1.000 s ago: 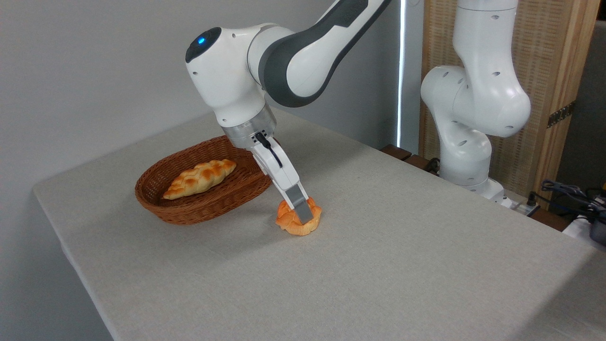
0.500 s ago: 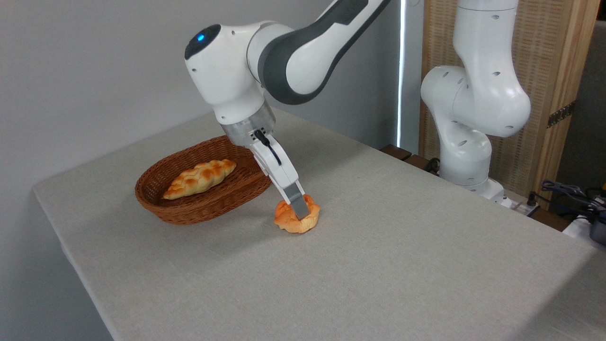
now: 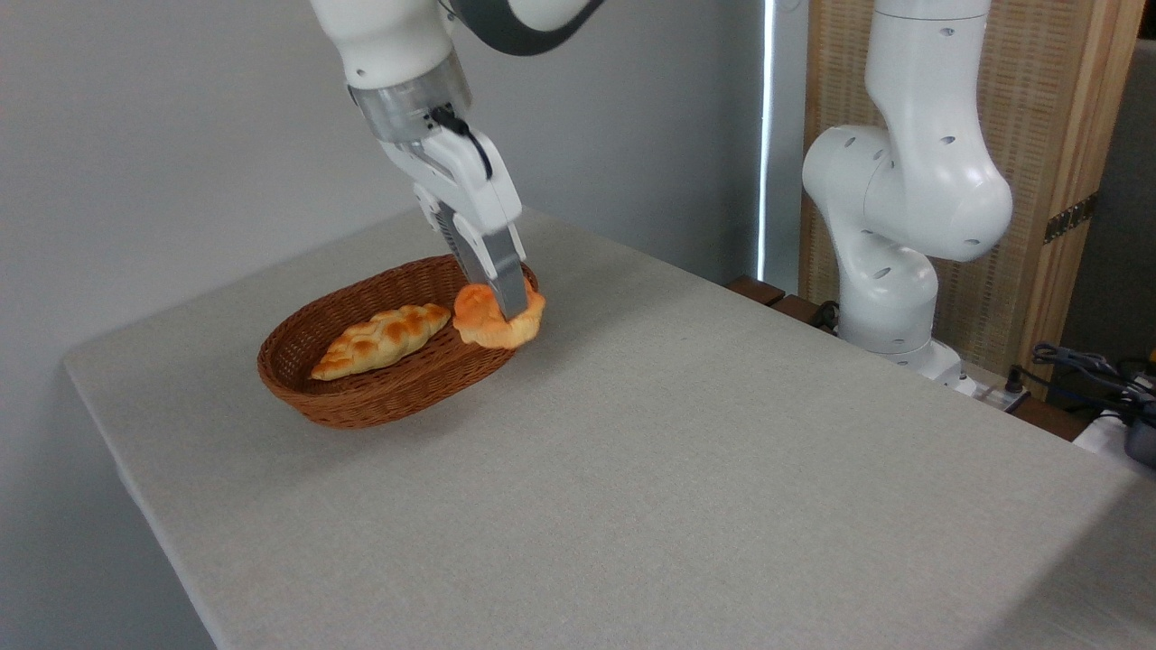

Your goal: Put bread into the basket

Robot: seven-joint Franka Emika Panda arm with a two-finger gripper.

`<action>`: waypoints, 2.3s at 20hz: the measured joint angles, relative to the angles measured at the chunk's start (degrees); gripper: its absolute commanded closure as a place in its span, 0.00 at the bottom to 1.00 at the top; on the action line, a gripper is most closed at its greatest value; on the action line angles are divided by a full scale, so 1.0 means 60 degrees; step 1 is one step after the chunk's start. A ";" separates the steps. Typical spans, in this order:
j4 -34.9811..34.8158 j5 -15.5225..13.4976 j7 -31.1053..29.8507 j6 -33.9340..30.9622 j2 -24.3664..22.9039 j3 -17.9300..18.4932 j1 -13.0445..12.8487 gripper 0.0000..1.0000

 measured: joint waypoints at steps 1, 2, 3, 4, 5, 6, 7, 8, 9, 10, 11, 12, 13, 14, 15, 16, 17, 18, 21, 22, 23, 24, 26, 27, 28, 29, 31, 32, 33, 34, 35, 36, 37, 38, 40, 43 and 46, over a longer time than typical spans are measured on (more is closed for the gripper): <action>0.0004 -0.0009 -0.0517 0.0002 0.0023 -0.0270 -0.0005 0.36; 0.0003 -0.0017 -0.0978 0.0006 0.0065 -0.0577 -0.0010 0.35; 0.0004 -0.0023 -0.1344 0.0011 0.0114 -0.0875 -0.0023 0.33; 0.0003 -0.0037 -0.1688 0.0027 0.0170 -0.1162 -0.0045 0.33; 0.0004 -0.0116 -0.1950 0.0090 0.0223 -0.1376 -0.0056 0.33; 0.0004 -0.0273 -0.2196 0.0282 0.0286 -0.1563 -0.0062 0.31; 0.0002 -0.0383 -0.2424 0.0579 0.0353 -0.1704 -0.0064 0.30; 0.0001 -0.0486 -0.2858 0.1100 0.0480 -0.1895 -0.0064 0.30; -0.0004 -0.0539 -0.3226 0.1469 0.0591 -0.2020 -0.0069 0.29; -0.0009 -0.0558 -0.3456 0.1695 0.0682 -0.2104 -0.0084 0.27; -0.0034 -0.0558 -0.3631 0.1858 0.0803 -0.2187 -0.0131 0.23; -0.0079 -0.0558 -0.3724 0.1919 0.0896 -0.2227 -0.0193 0.16; -0.0160 -0.0558 -0.3757 0.1952 0.0976 -0.2246 -0.0256 0.09; -0.0265 -0.0558 -0.3761 0.1976 0.1032 -0.2257 -0.0297 0.02; -0.0380 -0.0558 -0.3761 0.1997 0.1068 -0.2262 -0.0314 0.00; -0.0463 -0.0558 -0.3761 0.2013 0.1086 -0.2262 -0.0316 0.00; -0.0525 -0.0558 -0.3761 0.2021 0.1092 -0.2262 -0.0316 0.00; -0.0558 -0.0558 -0.3761 0.2049 0.1092 -0.2263 -0.0318 0.00; -0.0569 -0.0558 -0.3765 0.2253 0.1090 -0.2265 -0.0325 0.00; -0.0570 -0.0558 -0.3766 0.2268 0.1090 -0.2266 -0.0326 0.00; -0.0571 -0.0558 -0.3766 0.2287 0.1090 -0.2266 -0.0326 0.00; -0.0573 -0.0563 -0.3766 0.2380 0.1091 -0.2266 -0.0326 0.00; -0.0576 -0.0565 -0.3776 0.2626 0.1091 -0.2267 -0.0326 0.00; -0.0576 -0.0566 -0.3778 0.2685 0.1090 -0.2267 -0.0327 0.00; -0.0576 -0.0566 -0.3779 0.2724 0.1088 -0.2267 -0.0327 0.00; -0.0570 -0.0567 -0.3784 0.2794 0.1080 -0.2266 -0.0325 0.00; -0.0448 -0.0665 -0.3953 0.3140 0.1045 -0.2222 -0.0322 0.00; -0.0268 -0.0764 -0.4082 0.3262 0.1012 -0.2170 -0.0311 0.00; -0.0050 -0.0799 -0.4135 0.3299 0.0971 -0.2081 -0.0295 0.00; 0.0163 -0.0801 -0.4140 0.3299 0.0917 -0.1928 -0.0284 0.00; 0.0318 -0.0800 -0.4118 0.3299 0.0859 -0.1735 -0.0270 0.00; 0.0406 -0.0793 -0.3978 0.3298 0.0805 -0.1532 -0.0253 0.00; 0.0445 -0.0735 -0.3615 0.3283 0.0751 -0.1292 -0.0241 0.00; 0.0449 -0.0618 -0.3096 0.3265 0.0717 -0.1065 -0.0233 0.00; 0.0448 -0.0270 -0.1949 0.3086 0.0713 -0.0627 -0.0213 0.00; 0.0446 0.0293 -0.0516 0.2756 0.0724 0.0063 -0.0196 0.00; 0.0625 0.0801 0.0319 0.2425 0.0709 0.0596 -0.0189 0.00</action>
